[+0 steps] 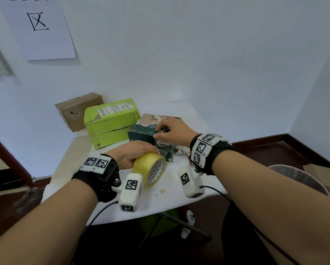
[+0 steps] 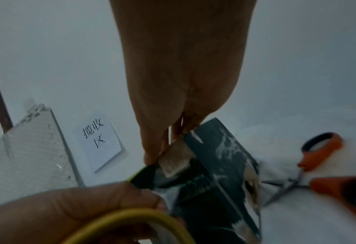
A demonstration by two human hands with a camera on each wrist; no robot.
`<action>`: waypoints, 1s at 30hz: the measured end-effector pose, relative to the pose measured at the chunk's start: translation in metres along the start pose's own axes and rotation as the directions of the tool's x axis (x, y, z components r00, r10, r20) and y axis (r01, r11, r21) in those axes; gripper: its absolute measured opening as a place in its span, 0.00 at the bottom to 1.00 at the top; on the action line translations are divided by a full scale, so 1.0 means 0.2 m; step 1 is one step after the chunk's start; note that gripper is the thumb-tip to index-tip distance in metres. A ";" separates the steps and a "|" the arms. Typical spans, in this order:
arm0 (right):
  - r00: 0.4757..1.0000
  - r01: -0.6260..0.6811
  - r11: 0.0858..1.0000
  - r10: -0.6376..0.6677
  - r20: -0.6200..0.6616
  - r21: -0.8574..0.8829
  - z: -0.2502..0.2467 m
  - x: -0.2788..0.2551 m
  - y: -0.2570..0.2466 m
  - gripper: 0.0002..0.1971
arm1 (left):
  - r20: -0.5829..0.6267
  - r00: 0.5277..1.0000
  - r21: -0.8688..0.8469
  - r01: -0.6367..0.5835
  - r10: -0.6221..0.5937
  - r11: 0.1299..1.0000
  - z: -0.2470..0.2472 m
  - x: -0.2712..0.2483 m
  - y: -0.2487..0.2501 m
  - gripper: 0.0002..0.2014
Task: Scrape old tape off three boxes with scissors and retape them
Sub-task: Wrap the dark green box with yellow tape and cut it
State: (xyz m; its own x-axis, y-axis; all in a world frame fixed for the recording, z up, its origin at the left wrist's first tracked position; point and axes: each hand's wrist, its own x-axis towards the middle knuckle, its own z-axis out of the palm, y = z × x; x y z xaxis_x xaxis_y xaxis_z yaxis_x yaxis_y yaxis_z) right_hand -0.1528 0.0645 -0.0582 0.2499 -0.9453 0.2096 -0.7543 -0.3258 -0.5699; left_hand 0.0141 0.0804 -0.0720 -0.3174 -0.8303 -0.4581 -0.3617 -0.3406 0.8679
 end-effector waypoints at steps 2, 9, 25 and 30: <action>0.999 0.005 1.000 -0.005 -0.036 0.002 0.03 0.00 0.02 0.14 | -0.005 1.000 0.000 -0.004 0.004 1.000 -0.01 0.00 -0.01 0.14; 0.994 0.033 0.995 -0.042 -0.097 -0.093 0.09 0.00 0.04 0.17 | 0.008 1.000 0.042 -0.023 0.022 0.999 -0.05 0.02 -0.03 0.11; 0.997 0.071 0.993 -0.072 -0.003 -0.094 0.07 -0.02 0.08 0.21 | -0.108 0.827 0.738 -0.305 0.551 0.602 -0.16 -0.08 0.03 0.06; 0.994 0.105 0.990 -0.105 0.003 -0.093 0.08 -0.04 0.07 0.21 | 0.082 0.769 0.965 -0.221 0.634 0.143 -0.13 -0.03 0.09 0.07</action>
State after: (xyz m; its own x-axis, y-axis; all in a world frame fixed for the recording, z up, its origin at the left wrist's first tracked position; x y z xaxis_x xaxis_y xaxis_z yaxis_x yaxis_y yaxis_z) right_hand -0.1570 0.0674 -0.0805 0.3299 -0.9058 0.2659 -0.7770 -0.4205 -0.4684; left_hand 0.0325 0.0678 -0.0474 -0.5455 -0.8182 0.1816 -0.8273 0.5603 0.0397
